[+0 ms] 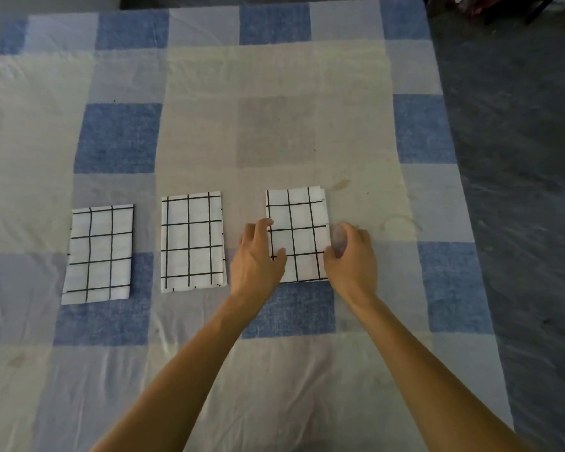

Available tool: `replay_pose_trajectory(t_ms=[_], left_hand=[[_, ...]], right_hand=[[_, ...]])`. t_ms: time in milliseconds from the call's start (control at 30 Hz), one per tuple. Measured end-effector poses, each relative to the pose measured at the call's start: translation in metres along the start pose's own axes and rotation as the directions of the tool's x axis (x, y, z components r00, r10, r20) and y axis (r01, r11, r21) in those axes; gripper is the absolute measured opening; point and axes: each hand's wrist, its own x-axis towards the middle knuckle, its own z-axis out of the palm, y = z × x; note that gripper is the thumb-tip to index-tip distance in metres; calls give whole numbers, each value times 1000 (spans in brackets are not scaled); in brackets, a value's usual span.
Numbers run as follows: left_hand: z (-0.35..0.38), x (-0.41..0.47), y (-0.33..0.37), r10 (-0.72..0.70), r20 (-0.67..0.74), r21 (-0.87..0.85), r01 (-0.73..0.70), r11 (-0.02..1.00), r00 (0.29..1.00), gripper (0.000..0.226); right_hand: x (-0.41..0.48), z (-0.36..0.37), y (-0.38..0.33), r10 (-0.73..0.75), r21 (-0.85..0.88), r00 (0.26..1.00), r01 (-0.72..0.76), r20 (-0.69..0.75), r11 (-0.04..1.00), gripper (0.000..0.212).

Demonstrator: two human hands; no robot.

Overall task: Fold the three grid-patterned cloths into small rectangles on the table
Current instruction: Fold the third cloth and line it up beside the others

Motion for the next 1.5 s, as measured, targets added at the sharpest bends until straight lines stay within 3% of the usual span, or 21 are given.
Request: replay_pose_trajectory(t_ms=[67, 133, 200, 267, 500, 733, 933, 1200, 1267, 1367, 1433, 1500], left_hand=[[5, 3, -4, 140, 14, 72, -141, 987, 990, 51], [10, 7, -7, 215, 114, 188, -234, 954, 970, 58], [16, 11, -11, 209, 243, 292, -277, 916, 947, 64], [23, 12, -17, 186, 316, 362, -300, 883, 930, 66], [34, 12, -34, 238, 320, 437, -365, 822, 917, 69], [34, -14, -44, 357, 364, 371, -486, 791, 860, 79], [39, -11, -45, 387, 351, 425, -513, 746, 853, 64], [34, -7, -53, 405, 416, 392, -562, 728, 814, 66], [26, -12, -55, 391, 396, 378, -536, 755, 831, 69], [0, -30, -74, 236, 229, 371, -308, 876, 944, 65], [-21, -45, -98, 124, 127, 366, -163, 916, 984, 63], [-40, -60, -126, 116, 92, 385, -143, 912, 989, 69]], right_hand=[[4, -2, -2, -129, -38, 990, 127, -51, 991, 50], [13, -1, -4, -297, -125, 954, 291, -33, 948, 51], [22, 6, -3, -381, -217, 920, 392, 93, 894, 55], [25, 16, 3, -376, -316, 901, 430, 219, 846, 59], [6, 39, 23, -352, -470, 914, 406, 202, 784, 59], [8, 35, 24, -370, -440, 905, 425, 208, 791, 60], [11, 35, 22, -378, -471, 907, 421, 187, 775, 54], [4, 41, 21, -370, -454, 920, 388, 134, 802, 56], [4, 37, 20, -413, -389, 906, 414, 90, 823, 56], [-5, 42, 2, -519, -231, 854, 512, 35, 827, 63], [-17, 62, -21, -581, -161, 809, 587, 88, 793, 64], [-33, 88, -46, -618, -139, 757, 649, 213, 748, 67]])
